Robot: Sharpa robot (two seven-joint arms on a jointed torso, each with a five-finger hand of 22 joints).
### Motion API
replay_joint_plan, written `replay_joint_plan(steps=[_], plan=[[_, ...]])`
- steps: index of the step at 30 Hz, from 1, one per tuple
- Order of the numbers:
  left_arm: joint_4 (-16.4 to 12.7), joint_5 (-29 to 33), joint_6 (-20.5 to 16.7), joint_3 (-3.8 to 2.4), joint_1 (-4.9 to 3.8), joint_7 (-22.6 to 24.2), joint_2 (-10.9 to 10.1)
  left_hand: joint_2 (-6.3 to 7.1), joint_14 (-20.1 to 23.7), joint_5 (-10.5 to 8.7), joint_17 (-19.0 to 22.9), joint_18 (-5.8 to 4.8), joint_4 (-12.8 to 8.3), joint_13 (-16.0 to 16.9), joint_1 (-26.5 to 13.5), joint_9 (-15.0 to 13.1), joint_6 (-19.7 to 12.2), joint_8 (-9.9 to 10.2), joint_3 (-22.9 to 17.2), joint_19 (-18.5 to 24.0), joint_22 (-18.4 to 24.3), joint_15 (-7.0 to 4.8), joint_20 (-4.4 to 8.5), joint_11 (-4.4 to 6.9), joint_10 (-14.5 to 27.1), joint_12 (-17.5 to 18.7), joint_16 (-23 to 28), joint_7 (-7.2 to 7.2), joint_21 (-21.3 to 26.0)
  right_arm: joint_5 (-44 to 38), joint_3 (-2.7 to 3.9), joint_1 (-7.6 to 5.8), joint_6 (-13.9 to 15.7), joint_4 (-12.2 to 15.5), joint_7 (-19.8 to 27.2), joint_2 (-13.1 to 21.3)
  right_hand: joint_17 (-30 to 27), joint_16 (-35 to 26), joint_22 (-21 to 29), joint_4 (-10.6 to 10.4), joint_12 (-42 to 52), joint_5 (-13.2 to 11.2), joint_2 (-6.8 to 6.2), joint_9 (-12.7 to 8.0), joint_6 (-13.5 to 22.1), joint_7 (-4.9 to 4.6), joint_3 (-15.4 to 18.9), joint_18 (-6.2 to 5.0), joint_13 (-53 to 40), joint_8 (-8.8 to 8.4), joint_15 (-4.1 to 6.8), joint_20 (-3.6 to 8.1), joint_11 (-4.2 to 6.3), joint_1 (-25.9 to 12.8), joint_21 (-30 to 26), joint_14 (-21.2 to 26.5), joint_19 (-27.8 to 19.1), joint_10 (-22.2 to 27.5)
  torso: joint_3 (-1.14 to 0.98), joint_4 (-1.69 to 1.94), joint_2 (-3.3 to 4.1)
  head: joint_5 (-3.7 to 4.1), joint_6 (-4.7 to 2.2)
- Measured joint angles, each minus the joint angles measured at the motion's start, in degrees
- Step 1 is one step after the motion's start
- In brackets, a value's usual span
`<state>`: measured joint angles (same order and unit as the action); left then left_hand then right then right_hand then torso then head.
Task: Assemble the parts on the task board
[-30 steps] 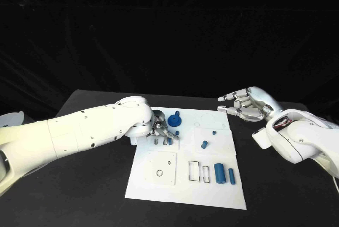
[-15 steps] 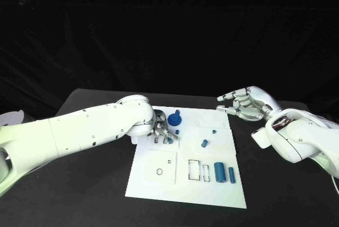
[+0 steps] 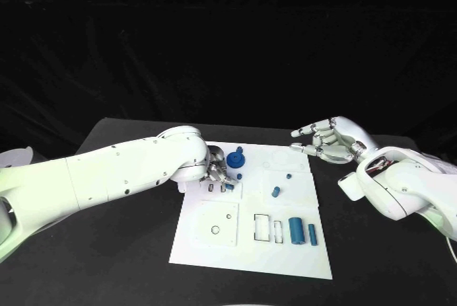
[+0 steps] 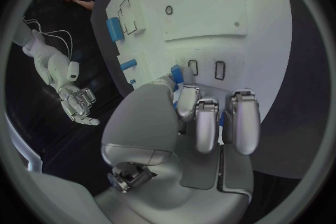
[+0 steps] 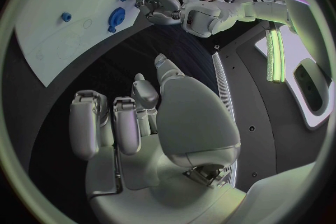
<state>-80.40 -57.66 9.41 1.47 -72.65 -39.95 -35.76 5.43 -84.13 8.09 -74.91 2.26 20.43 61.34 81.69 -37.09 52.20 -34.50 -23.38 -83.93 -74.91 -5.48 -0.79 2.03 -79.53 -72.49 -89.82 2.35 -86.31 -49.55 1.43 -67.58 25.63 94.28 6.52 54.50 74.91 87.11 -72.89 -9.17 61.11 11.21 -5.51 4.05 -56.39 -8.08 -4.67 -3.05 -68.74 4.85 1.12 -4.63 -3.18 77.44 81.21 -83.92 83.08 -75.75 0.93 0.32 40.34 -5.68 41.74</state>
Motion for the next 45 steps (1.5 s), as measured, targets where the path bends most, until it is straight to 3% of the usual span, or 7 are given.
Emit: replay_joint_plan(steps=[2, 4, 5, 7, 21, 36, 45], plan=[[-0.3, 0.2, -0.3, 0.00, 0.01, 0.0, -0.4, 1.78, 0.0, 0.00, 0.0, 0.00, 0.0, -1.5, -0.9, -0.6, 0.0, -0.6, -3.2, 0.0, 0.0, 0.05, 0.00, 0.00, 0.0, 0.0, 0.0, 0.00, 0.0, -0.1, -0.01, 0.04, -0.1, -0.1, 0.0, -0.1, 0.0, 0.0, 0.0, 0.0, 0.0, 0.0, 0.00, 0.0, 0.0, 0.00, 0.0, 0.00, 0.0, 0.00, 0.00, 0.00, 0.00, 0.0, 0.0, 0.0, 0.0, 0.0, 0.00, 0.00, 0.00, -0.04, 0.02], [-0.7, 0.4, -0.7, 0.00, 0.01, 0.0, -0.7, 2.80, 0.0, 0.00, 0.0, 0.00, -0.1, -0.3, -2.0, -1.0, 0.0, -0.9, -4.7, 0.0, 0.0, 0.05, 0.00, 0.00, 0.0, 0.0, 0.0, 0.01, 0.0, -0.1, -0.01, 0.06, -0.2, -0.1, 0.0, -0.1, 0.0, 0.0, 0.0, 0.0, 0.0, 0.0, 0.00, 0.0, 0.0, 0.00, 0.0, 0.00, 0.1, 0.00, 0.00, 0.00, 0.00, 0.0, 0.0, 0.0, 0.0, 0.0, -0.01, 0.01, -0.01, -0.06, 0.02], [-0.9, 0.5, -0.9, 0.00, 0.01, 0.0, -0.9, 3.28, 0.0, 0.00, 0.0, -0.01, -0.1, 6.7, -2.5, -1.3, 0.0, -1.0, -5.3, 0.0, 0.0, 0.05, 0.00, 0.09, -0.1, -0.7, 0.0, 0.01, 0.0, -0.1, -0.01, 0.08, -0.2, -0.2, 0.0, -0.1, 0.0, 0.0, 0.0, 0.0, 0.0, 0.1, 0.00, 0.0, 0.0, 0.00, 0.0, 0.00, 0.1, 0.00, 0.00, 0.00, 0.00, 0.0, -0.1, 0.0, 0.0, 0.0, -0.02, 0.01, -0.01, -0.09, 0.02], [-1.5, 0.6, -1.4, -0.01, 0.01, 0.0, -1.4, 3.80, 0.0, 0.00, 0.0, 0.00, -0.2, 9.4, -3.3, -1.8, 0.0, -1.1, -5.9, 0.0, 0.0, 0.04, 0.00, 0.15, -0.2, -0.4, 0.0, 0.02, 0.0, -0.1, -0.01, 0.12, -0.3, -0.2, 0.0, -0.1, 0.0, 0.0, 0.1, -0.5, 0.0, 0.4, 0.02, 0.0, 0.0, 0.00, 0.5, 0.00, 0.1, 0.00, 0.00, 0.00, 0.00, 0.0, -0.2, 0.0, 0.0, 0.0, -0.03, 0.04, -0.03, -0.12, 0.03], [-4.8, -2.9, -4.8, 0.05, 0.17, -0.1, -4.0, 4.54, 0.0, -0.24, 0.0, 0.00, -1.6, 9.7, -5.6, -2.5, 0.1, -1.3, -7.9, 0.0, 0.0, 0.04, -0.01, 0.23, -0.3, -0.3, 0.0, 0.10, 0.0, 0.0, -0.05, 0.40, -0.5, -0.7, -0.1, -0.4, 0.0, 0.0, 0.1, -1.6, 0.0, 1.2, 0.84, 0.0, 0.0, 0.00, 1.9, 0.00, 0.3, 0.00, 0.00, 0.00, 0.00, -1.6, -0.2, 0.0, 0.0, 0.0, -0.02, 0.14, -0.01, -0.53, 0.07], [-4.7, -8.9, -6.4, 0.38, 1.69, -0.1, -3.5, 5.16, 0.0, -0.40, 0.0, 0.00, -2.0, 10.0, -6.2, -2.6, 0.2, -1.3, -8.3, 0.0, 0.0, 0.05, -0.01, 0.03, -0.4, -0.3, 0.0, 0.19, 0.0, 0.1, -0.05, 0.58, -0.6, -0.8, 0.0, -0.5, 0.0, 0.0, 0.2, -1.7, 0.0, 1.2, 0.84, 0.0, 0.0, 0.00, 2.1, 0.00, 0.3, 0.00, 0.00, 0.00, 0.00, -1.6, -0.2, 0.0, 0.0, 0.0, 0.06, 0.04, 0.03, -0.83, 0.31], [-4.8, -9.9, -5.6, 0.16, 1.95, 0.1, -3.4, 5.29, 0.0, -0.40, 0.0, 0.00, -2.0, 10.2, -6.4, -2.7, 0.2, -1.3, -8.4, 0.0, 0.0, 0.05, -0.01, 0.11, -0.5, -0.3, 0.0, 0.20, 0.0, 0.3, -0.05, 0.61, -0.8, -0.9, 0.0, -0.5, 0.0, 0.0, 0.2, -1.7, 0.0, 1.2, 0.61, 0.0, 0.0, 0.00, 2.1, 0.00, 0.3, 0.00, 0.00, 0.00, 0.00, -1.8, -0.2, 0.0, 0.0, 0.0, 0.03, 0.01, 0.06, -0.93, 0.51]])
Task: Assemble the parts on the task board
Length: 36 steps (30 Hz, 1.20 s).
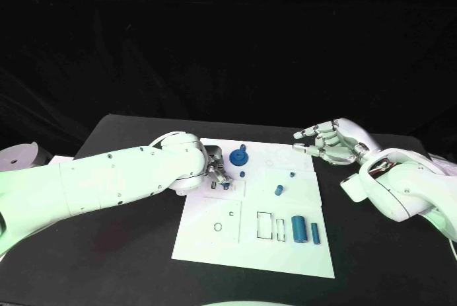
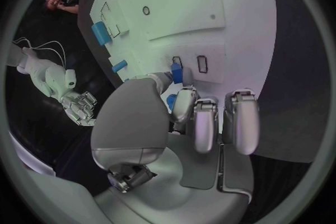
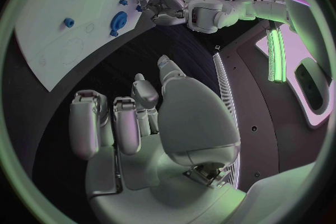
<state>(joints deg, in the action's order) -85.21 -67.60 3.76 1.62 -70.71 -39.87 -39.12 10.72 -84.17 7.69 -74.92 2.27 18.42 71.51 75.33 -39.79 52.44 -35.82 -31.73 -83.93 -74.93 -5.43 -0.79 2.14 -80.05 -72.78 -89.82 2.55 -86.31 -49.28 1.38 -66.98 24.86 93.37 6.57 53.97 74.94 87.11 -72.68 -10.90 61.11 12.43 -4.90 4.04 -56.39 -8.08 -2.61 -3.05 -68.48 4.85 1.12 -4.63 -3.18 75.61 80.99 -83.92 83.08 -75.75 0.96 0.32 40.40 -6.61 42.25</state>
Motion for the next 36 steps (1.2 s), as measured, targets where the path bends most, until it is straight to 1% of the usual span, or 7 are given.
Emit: replay_joint_plan(steps=[5, 8, 14, 30, 31, 34, 36], plan=[[-0.1, 0.0, 0.8, -0.04, 0.03, 0.0, 0.0, 0.08, 0.0, 0.00, 0.0, 0.00, 0.0, 0.0, -0.1, 0.0, 0.0, 0.0, -0.1, 0.0, 0.0, 0.00, 0.00, 0.11, -0.1, 0.0, 0.0, 0.02, 0.0, 0.1, 0.00, 0.00, -0.1, 0.0, 0.0, 0.0, 0.0, 0.0, 0.0, 0.0, 0.0, 0.0, 0.00, 0.0, 0.0, 0.00, 0.0, 0.00, 0.0, 0.00, 0.00, 0.00, 0.00, 0.0, 0.0, 0.0, 0.0, 0.0, -0.03, -0.01, -0.01, 0.00, 0.04], [-0.2, 0.0, 1.3, -0.06, 0.05, 0.0, 0.0, 0.42, 0.0, 0.00, 0.0, 0.00, -0.1, 0.0, -0.5, 0.0, 0.3, 0.0, -0.2, 0.0, 0.0, 0.00, 0.00, 0.11, -0.1, 0.0, 0.0, -0.11, 0.0, 0.3, 0.00, 0.00, -0.1, 0.0, 0.0, 0.0, 0.0, 0.0, 0.0, 0.0, 0.0, 0.0, 0.00, 0.0, 0.0, 0.00, 0.0, 0.00, 0.0, 0.00, 0.00, 0.00, 0.00, 0.0, 0.0, 0.0, 0.0, 0.0, -0.03, -0.01, -0.01, 0.00, 0.05], [-0.2, -0.2, 2.1, -0.05, 0.08, 0.0, -0.2, 0.20, 0.0, -0.10, 0.0, -0.01, -0.6, 0.0, -0.8, -0.3, 0.3, -0.3, -0.8, 0.0, 0.0, 0.00, 0.00, 0.11, -0.1, 0.0, 0.0, -0.10, 0.0, 1.0, 0.00, 0.01, -0.3, -0.2, 0.0, 0.0, 0.0, 0.0, 0.0, -0.2, 0.0, 0.0, 0.00, 0.0, 0.0, 0.00, 0.2, 0.00, 0.0, 0.00, 0.00, 0.00, 0.00, 0.0, 0.0, 0.0, 0.0, 0.0, -0.04, -0.01, -0.01, -0.06, 0.05], [-0.3, -0.5, 2.4, -0.08, 0.08, -0.1, -0.2, 0.13, 0.0, -0.26, 0.0, 0.00, -0.7, -0.1, -0.7, -0.3, 0.4, -0.5, -0.8, 0.0, 0.0, 0.00, 0.00, 0.11, -0.1, 0.0, 0.0, -0.02, 0.0, 1.8, 0.00, 0.01, -0.5, -0.3, 0.0, 0.0, 0.0, 0.0, 0.0, 0.0, 0.0, 0.0, 0.00, 0.0, 0.0, 0.00, 0.3, 0.00, 0.1, 0.00, 0.00, 0.00, 0.00, 0.0, 0.0, 0.0, 0.0, 0.0, -0.01, -0.02, 0.00, -0.32, 0.24], [-0.3, -0.5, 2.4, -0.08, 0.08, 0.0, -0.2, -0.18, 0.0, -0.27, 0.0, -0.01, -0.7, -0.1, -1.0, -0.3, 0.4, -0.5, -0.8, 0.0, 0.0, 0.00, 0.00, 0.11, -0.1, 0.0, 0.0, -0.01, 0.0, 1.8, 0.00, 0.01, -0.5, -0.3, 0.0, 0.0, 0.0, 0.0, 0.0, 0.0, 0.0, 0.0, 0.00, 0.0, 0.0, 0.00, 0.3, 0.00, 0.1, 0.00, 0.00, 0.00, 0.00, 0.0, 0.0, 0.0, 0.0, 0.0, -0.01, -0.01, 0.00, -0.33, 0.26], [-0.3, -0.5, 2.4, -0.08, 0.08, 0.0, -0.2, -0.20, 0.0, -0.27, 0.0, 0.00, -0.7, 0.1, -1.0, -0.4, 0.4, -0.5, -0.9, 0.0, 0.0, 0.00, 0.00, 0.09, -0.3, -0.1, 0.0, -0.01, 0.0, 1.9, 0.00, 0.02, -0.5, -0.3, 0.0, 0.0, 0.0, 0.0, 0.0, 0.0, 0.0, 0.0, 0.00, 0.0, 0.0, 0.00, 0.3, 0.00, 0.1, 0.00, 0.00, 0.00, 0.00, 0.0, 0.0, 0.0, 0.0, 0.0, -0.02, -0.01, 0.00, -0.33, 0.32], [-0.2, -0.4, 2.4, -0.08, 0.08, 0.0, -0.1, -0.52, 0.0, -0.27, 0.0, 0.00, -0.7, 0.3, -1.4, -0.4, 0.4, -0.8, -0.9, 0.0, 0.0, 0.00, 0.00, 0.22, -0.6, -0.4, 0.0, 0.00, 0.0, 1.9, 0.00, 0.02, -0.6, -0.3, 0.0, 0.0, 0.0, 0.0, 0.0, 0.0, 0.0, 0.0, 0.00, 0.0, 0.0, 0.00, 0.3, 0.00, 0.1, 0.00, 0.00, 0.00, 0.00, 0.0, 0.0, 0.0, 0.0, 0.0, -0.03, -0.01, 0.00, -0.34, 0.35]])
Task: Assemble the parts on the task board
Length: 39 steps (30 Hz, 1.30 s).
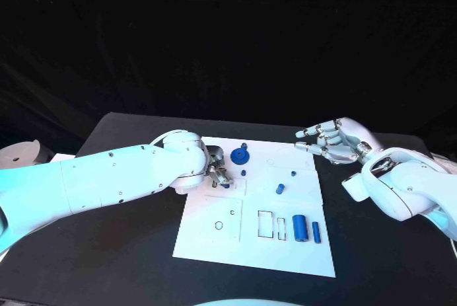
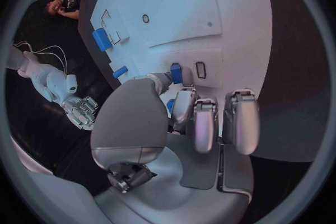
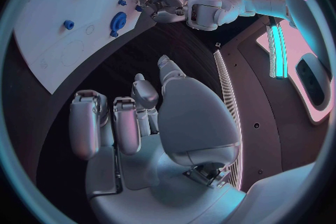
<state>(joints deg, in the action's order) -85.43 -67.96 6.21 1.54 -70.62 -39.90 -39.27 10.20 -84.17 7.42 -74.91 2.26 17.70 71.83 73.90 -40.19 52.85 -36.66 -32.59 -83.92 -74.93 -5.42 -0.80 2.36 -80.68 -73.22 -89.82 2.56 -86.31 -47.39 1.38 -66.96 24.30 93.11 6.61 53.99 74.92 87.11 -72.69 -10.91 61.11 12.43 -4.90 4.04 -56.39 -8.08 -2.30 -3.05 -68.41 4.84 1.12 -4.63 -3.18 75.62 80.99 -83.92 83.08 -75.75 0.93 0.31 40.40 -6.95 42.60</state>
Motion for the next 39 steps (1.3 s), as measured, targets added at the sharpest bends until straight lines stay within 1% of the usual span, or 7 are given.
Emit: replay_joint_plan(steps=[1, 6, 10, 17, 22, 33, 39], plan=[[0.1, 0.0, 0.0, 0.00, 0.00, 0.0, 0.0, -0.11, 0.0, 0.00, 0.0, 0.00, -0.2, 0.1, -0.7, -0.2, 0.0, -0.2, -0.2, 0.0, 0.0, 0.00, 0.00, 0.11, -0.1, 0.0, 0.0, 0.01, 0.0, 0.0, 0.00, 0.00, 0.0, 0.0, 0.0, 0.0, 0.0, 0.0, 0.0, 0.0, 0.0, 0.0, 0.00, 0.0, 0.0, 0.00, 0.0, 0.00, 0.0, 0.00, 0.00, 0.00, 0.00, 0.0, 0.0, 0.0, 0.0, 0.0, 0.00, -0.01, 0.00, -0.01, 0.01], [0.5, 0.3, 0.4, -0.03, -0.04, 0.0, 0.3, 0.50, 0.0, 0.00, 0.0, 0.00, -5.7, 0.7, -4.8, -0.7, 0.6, -0.4, -2.6, 0.0, 0.0, -0.02, 0.00, 0.42, -0.6, -0.6, 0.0, -0.21, -0.4, 0.0, 0.00, 0.00, 0.0, 0.1, 0.0, 0.0, 0.0, 0.0, 0.0, 0.0, 0.0, 0.0, 0.00, 0.0, 0.0, 0.00, 0.0, 0.00, 0.0, 0.00, 0.00, 0.00, 0.00, 0.0, 0.0, 0.0, 0.0, 0.0, -0.04, -0.04, 0.00, -0.01, 0.16], [1.2, 0.5, 1.0, -0.09, -0.09, 0.0, 0.7, 0.31, 0.2, 0.00, 0.0, 0.00, -7.1, 1.2, -6.5, -0.8, 0.9, -0.6, -1.6, 0.0, 0.0, -0.21, 0.00, 0.52, -0.7, -1.0, 0.0, -0.32, -0.4, 0.0, 0.00, 0.00, 0.0, 0.1, 0.0, 0.1, 0.0, 0.0, 0.0, 0.0, 0.0, 0.0, 0.00, 0.0, 0.0, 0.00, 0.0, 0.00, 0.0, 0.00, 0.00, 0.00, 0.00, 0.0, 0.0, 0.0, 0.0, 0.0, -0.07, -0.05, 0.00, 0.04, 0.24], [2.3, 0.8, 2.0, -0.17, -0.19, 0.0, 1.3, -0.25, 0.2, 0.00, 0.0, -0.66, -6.3, 1.7, -7.8, -0.7, 2.4, -0.4, 1.0, -0.2, 0.0, -0.21, 0.21, 0.74, -0.9, -1.5, 0.0, -1.55, -0.9, 0.0, 0.00, 0.00, 0.0, 0.3, 0.0, 0.3, 0.0, 0.0, 0.1, 0.0, 0.0, 0.2, 0.00, 0.0, 0.0, 0.00, 0.0, 0.00, 0.0, 0.00, 0.00, 0.00, 0.00, 0.0, 0.0, 0.0, 0.0, 0.0, -0.07, -0.06, -0.01, 0.14, 0.35], [2.8, 0.8, 2.5, -0.18, -0.22, 0.0, 1.6, -0.90, 0.0, 0.01, 0.0, -0.66, -5.0, 2.1, -9.7, -1.0, 3.2, -0.4, 2.5, -0.2, 0.0, -0.42, 0.21, 0.93, -1.1, -1.8, 0.0, -2.36, -0.9, 0.0, 0.00, 0.00, -0.1, 0.3, 0.0, 0.3, 0.0, 0.0, 0.1, 0.0, 0.0, 0.2, 0.00, 0.0, 0.0, 0.00, 0.0, 0.00, 0.0, 0.00, 0.00, 0.00, 0.00, 0.0, 0.0, 0.0, 0.0, 0.0, -0.07, -0.06, -0.01, 0.18, 0.41], [3.4, 0.9, 3.3, -0.18, -0.23, 0.0, 2.0, -0.93, 0.2, 0.00, 0.0, -0.65, -4.0, 2.5, -11.1, -0.9, 4.1, -0.2, 4.6, 0.0, 0.0, -0.62, 0.42, 0.93, -1.5, -2.2, 0.0, -2.47, -1.1, 0.0, 0.00, 0.00, -0.1, 0.5, 0.0, 0.5, 0.0, 0.0, 0.2, 0.0, 0.0, 0.2, 0.00, 0.0, 0.0, 0.00, 0.0, 0.00, 0.2, 0.00, 0.00, 0.00, 0.00, 0.0, -0.3, 0.0, 0.0, 0.0, -0.07, -0.05, -0.01, 0.31, 0.59], [3.7, 0.9, 3.5, -0.17, -0.21, 0.0, 2.1, -0.69, 0.2, 0.02, 0.0, -0.64, -2.2, 2.9, -13.2, -1.0, 4.4, -0.1, 7.9, 0.0, 0.0, -0.62, 0.42, 0.93, -1.5, -2.5, 0.0, -2.57, -1.3, 0.0, 0.00, -0.01, -0.1, 0.5, 0.0, 0.5, 0.0, 0.0, 0.3, 0.0, 0.0, 0.2, 0.00, 0.0, 0.0, 0.00, 0.0, 0.00, 0.2, 0.00, 0.00, 0.01, 0.00, 0.0, -0.3, 0.0, 0.0, 0.0, -0.06, -0.01, -0.02, 0.32, 0.63]])
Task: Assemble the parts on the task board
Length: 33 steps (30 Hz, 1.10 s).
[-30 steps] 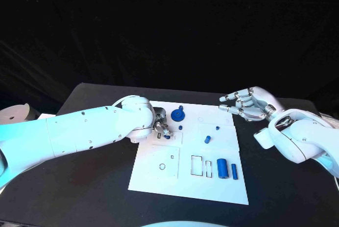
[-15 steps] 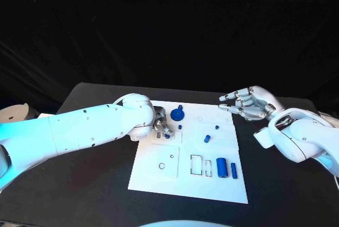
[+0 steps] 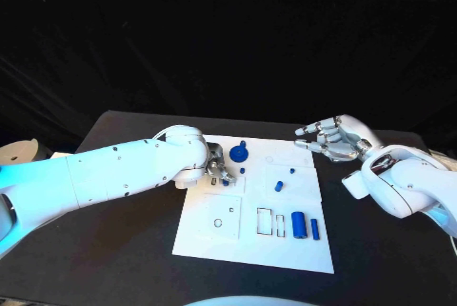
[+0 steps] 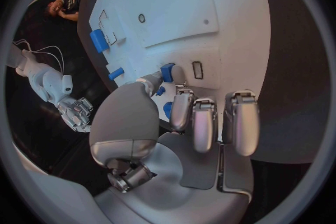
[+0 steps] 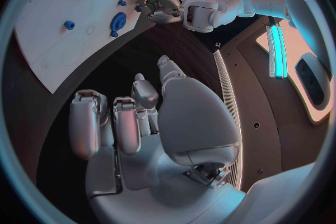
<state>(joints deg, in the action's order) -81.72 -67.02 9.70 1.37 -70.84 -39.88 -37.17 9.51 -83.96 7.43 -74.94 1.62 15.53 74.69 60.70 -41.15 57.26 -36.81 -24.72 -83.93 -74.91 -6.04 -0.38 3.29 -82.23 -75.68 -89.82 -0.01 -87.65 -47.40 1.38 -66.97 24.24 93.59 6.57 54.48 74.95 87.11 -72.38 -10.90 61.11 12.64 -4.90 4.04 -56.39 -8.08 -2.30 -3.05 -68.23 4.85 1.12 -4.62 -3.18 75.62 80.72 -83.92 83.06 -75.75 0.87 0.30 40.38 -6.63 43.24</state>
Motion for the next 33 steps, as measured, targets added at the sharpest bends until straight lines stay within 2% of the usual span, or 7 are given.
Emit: replay_joint_plan(steps=[5, 12, 24, 28, 33], plan=[[0.2, 0.1, 0.0, 0.00, 0.00, 0.1, 0.0, -0.22, 0.0, 0.00, 0.0, 0.00, 0.9, 0.2, -0.3, -0.1, 0.1, 0.0, 2.5, 0.0, 0.0, 0.00, 0.00, 0.18, -0.2, -0.3, 0.0, 0.09, 0.0, 0.0, 0.00, 0.00, 0.0, 0.0, 0.0, 0.0, 0.0, 0.0, 0.0, 0.0, 0.0, 0.0, 0.00, 0.0, 0.0, 0.00, 0.0, 0.01, 0.0, 0.00, 0.00, 0.20, 0.00, 0.0, 0.0, 0.0, -0.2, 0.0, 0.03, 0.00, -0.01, -0.03, -0.08], [0.1, 0.3, -0.1, -0.05, 0.03, 0.1, -0.1, -0.89, 0.0, 0.00, 0.0, 0.06, 1.1, 0.3, -1.6, -0.2, 0.1, 0.0, 6.2, 0.0, 0.0, 0.00, 0.00, 0.21, -0.2, -0.4, 0.0, 0.09, -0.2, 0.0, 0.00, 0.00, 0.0, 0.0, 0.0, 0.0, 0.0, 0.0, 0.0, 0.0, 0.0, 0.0, 0.22, 0.0, 0.0, 0.00, 0.0, 0.01, 0.1, 0.00, 0.00, 0.20, 0.00, -0.2, 0.0, 0.0, -0.2, 0.0, 0.03, -0.03, -0.01, -0.01, -0.18], [-1.5, 0.7, -0.4, -0.48, 0.27, 0.1, -1.6, -1.75, 0.0, 0.00, 0.0, 0.12, 1.2, 0.2, -2.4, -0.5, 0.3, 0.8, 11.5, -0.2, 0.0, 0.00, 0.20, 0.20, -0.6, -0.4, 0.0, 0.30, -0.2, 0.0, 0.00, 0.01, 0.0, -0.2, 0.0, 0.0, 0.0, 0.0, 0.0, -0.2, 0.0, 0.0, 0.22, 0.0, 0.0, 0.00, 0.2, 0.00, 0.1, 0.00, 0.00, 0.20, 0.00, -0.2, 0.0, 0.0, -0.2, 0.0, 0.06, -0.01, -0.01, 0.12, -0.38], [-2.0, 0.9, -0.4, -0.86, -0.02, 0.0, -2.0, -1.85, 0.0, 0.00, 0.0, 0.11, 1.1, 0.2, -2.5, -0.5, 0.3, 0.7, 13.1, -0.2, 0.0, 0.00, 0.20, 0.21, -0.6, -0.4, 0.0, 0.30, -0.2, 0.0, 0.00, 0.01, 0.0, -0.2, 0.0, 0.0, 0.0, 0.0, 0.0, -0.3, 0.0, 0.0, 0.22, 0.0, 0.0, 0.00, 0.3, 0.01, 0.1, 0.00, 0.00, 0.20, 0.00, -0.2, 0.0, 0.0, -0.2, 0.0, 0.04, 0.03, -0.03, 0.08, -0.46], [-2.6, 1.4, -0.7, -1.74, -0.45, 0.0, -2.5, -1.97, 0.0, 0.00, 0.0, 0.11, 1.2, 0.2, -2.7, -0.6, 0.3, 0.7, 15.6, -0.2, 0.0, 0.00, 0.20, 0.20, -0.6, -0.4, 0.0, 0.30, -0.2, 0.0, 0.00, 0.01, 0.0, -0.3, 0.0, 0.0, 0.0, 0.0, 0.0, -0.3, 0.0, 0.0, 0.22, 0.0, 0.0, 0.00, 0.3, 0.01, 0.1, 0.00, 0.00, 0.20, 0.00, -0.2, 0.0, 0.0, -0.2, 0.0, 0.03, 0.03, -0.05, 0.03, -0.58]])
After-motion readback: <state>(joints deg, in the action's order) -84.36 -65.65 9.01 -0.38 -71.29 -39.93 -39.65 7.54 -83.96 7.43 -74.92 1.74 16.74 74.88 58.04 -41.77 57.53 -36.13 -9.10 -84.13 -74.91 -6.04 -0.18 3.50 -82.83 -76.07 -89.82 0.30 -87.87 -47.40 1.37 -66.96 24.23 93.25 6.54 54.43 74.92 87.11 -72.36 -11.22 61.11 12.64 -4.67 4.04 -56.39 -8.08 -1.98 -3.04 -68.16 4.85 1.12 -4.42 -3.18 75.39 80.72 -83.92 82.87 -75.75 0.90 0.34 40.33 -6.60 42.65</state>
